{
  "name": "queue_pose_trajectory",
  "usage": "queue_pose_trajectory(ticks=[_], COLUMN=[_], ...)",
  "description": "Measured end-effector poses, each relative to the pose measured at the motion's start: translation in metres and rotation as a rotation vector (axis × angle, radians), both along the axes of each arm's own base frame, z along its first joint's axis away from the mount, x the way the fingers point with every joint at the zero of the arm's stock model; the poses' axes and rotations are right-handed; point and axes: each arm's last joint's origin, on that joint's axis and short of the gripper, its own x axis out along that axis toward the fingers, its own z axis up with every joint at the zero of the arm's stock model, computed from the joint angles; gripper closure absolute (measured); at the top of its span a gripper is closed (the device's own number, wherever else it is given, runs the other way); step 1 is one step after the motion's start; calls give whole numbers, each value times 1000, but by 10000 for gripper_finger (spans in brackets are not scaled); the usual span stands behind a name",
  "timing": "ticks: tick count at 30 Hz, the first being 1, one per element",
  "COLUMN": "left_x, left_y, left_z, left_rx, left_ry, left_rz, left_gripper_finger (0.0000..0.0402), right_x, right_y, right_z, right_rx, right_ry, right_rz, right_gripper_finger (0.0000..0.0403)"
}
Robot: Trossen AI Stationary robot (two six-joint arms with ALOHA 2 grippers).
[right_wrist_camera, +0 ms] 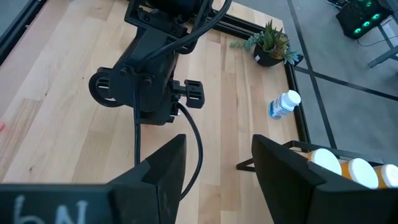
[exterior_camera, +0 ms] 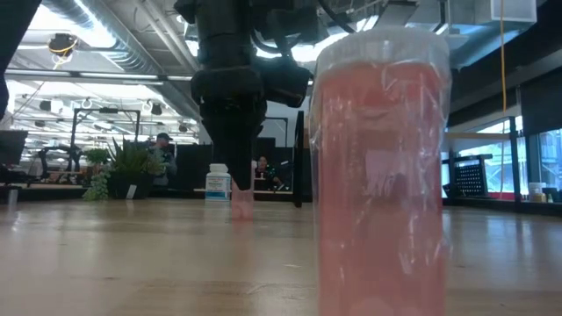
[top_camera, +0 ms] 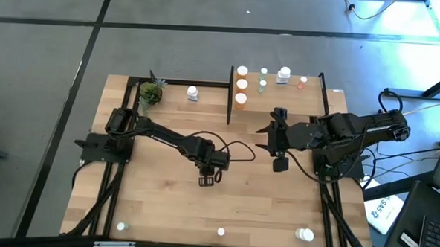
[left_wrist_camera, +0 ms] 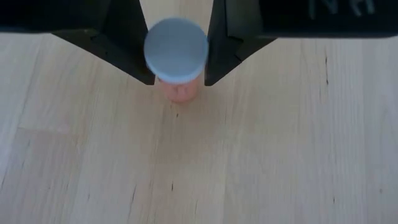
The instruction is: Pick and place medicine bottles onto shelf by color
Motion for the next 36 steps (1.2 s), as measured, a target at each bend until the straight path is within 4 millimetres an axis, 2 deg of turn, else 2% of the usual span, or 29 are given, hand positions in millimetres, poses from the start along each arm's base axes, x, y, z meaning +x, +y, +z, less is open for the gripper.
queue_pose_trajectory(ticks=[14, 23, 33, 36], left_x=[0, 0, 4, -1], left_y=[0, 1, 1, 0], left_z=[0, 3, 47, 61], left_rx=[-4, 12, 53, 80], left_ry=[0, -5, -27, -18], left_rz=[20, 26, 37, 39], left_gripper_finger=[202, 193, 193, 193], right_x=[0, 0, 0, 0], right_y=[0, 0, 0, 0], right_z=[0, 0, 0, 0], right_rx=[0, 0, 0, 0], right_ry=[0, 0, 0, 0], right_rz=[0, 0, 0, 0], right_gripper_finger=[218, 217, 217, 218])
